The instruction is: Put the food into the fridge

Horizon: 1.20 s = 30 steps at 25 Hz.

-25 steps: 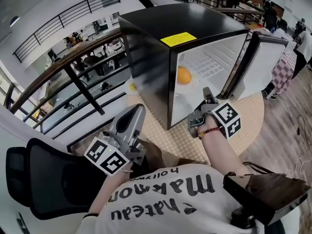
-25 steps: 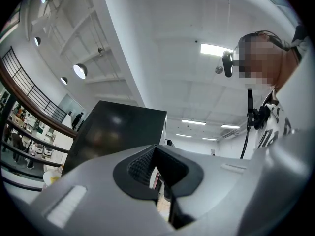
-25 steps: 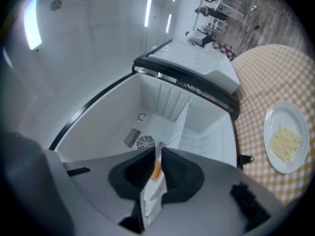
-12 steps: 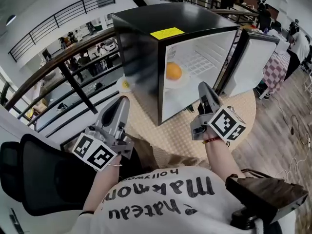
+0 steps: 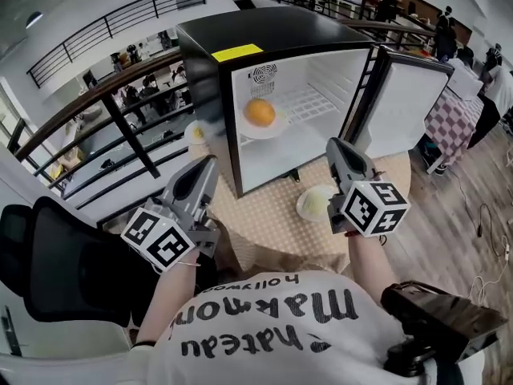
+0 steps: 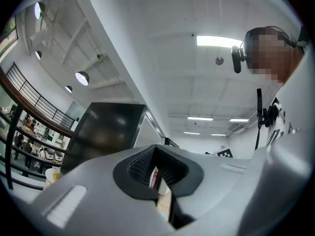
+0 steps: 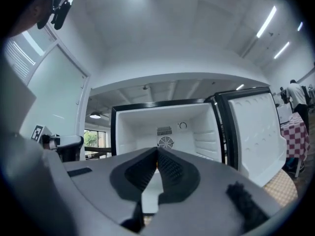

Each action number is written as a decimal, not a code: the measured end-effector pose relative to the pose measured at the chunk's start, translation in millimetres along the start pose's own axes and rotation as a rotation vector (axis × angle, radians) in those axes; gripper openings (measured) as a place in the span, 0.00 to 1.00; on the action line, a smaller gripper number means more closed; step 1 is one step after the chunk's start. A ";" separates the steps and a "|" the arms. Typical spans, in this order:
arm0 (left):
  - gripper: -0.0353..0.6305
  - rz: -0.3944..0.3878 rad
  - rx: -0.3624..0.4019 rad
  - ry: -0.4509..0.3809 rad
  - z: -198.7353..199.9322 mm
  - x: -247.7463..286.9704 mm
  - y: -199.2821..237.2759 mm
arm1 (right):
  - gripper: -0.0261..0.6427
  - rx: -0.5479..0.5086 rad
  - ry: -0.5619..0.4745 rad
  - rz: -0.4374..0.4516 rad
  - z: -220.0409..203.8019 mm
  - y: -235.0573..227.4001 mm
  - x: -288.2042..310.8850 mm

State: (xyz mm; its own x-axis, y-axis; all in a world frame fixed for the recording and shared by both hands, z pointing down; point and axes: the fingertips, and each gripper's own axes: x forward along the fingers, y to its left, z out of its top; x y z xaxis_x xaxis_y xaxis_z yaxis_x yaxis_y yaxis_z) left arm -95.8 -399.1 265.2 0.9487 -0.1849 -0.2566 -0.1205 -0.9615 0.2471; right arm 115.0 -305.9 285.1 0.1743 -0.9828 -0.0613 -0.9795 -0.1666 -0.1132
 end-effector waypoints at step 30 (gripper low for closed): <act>0.06 0.217 0.076 0.028 -91.2 -49.8 -214.1 | 0.06 -0.087 0.125 0.321 -35.2 -8.7 -183.4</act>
State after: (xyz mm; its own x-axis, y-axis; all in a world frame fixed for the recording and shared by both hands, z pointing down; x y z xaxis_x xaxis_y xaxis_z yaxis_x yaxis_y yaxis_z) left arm -90.5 -165.5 310.2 0.9056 -0.3845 -0.1791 -0.3435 -0.9125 0.2222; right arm 88.0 -127.0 332.2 -0.1522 -0.9875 0.0419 -0.9882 0.1513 -0.0226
